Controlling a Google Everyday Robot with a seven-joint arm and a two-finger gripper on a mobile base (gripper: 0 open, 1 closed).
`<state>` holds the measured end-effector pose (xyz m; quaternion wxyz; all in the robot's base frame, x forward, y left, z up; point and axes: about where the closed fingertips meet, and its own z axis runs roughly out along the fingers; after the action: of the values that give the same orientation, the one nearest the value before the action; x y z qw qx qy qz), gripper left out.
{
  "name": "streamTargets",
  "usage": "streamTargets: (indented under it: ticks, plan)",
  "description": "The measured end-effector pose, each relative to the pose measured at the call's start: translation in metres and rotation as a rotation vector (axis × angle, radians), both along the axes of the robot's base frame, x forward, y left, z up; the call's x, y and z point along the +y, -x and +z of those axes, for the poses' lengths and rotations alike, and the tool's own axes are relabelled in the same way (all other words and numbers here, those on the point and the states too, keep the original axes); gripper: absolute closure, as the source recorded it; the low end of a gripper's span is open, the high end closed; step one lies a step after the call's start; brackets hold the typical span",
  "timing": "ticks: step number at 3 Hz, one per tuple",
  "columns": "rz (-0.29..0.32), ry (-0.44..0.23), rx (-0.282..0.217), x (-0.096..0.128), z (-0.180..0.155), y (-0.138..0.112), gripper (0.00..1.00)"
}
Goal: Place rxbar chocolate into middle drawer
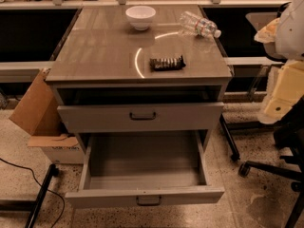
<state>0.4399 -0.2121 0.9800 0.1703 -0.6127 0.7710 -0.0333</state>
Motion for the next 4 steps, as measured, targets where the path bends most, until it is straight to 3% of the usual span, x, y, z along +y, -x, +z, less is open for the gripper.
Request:
streamTargets:
  ticks: [2, 4]
  plan:
    - [0.027, -0.011, -0.016, 0.004, 0.003, -0.001, 0.0]
    - [0.097, -0.037, -0.06, 0.013, -0.012, -0.039, 0.0]
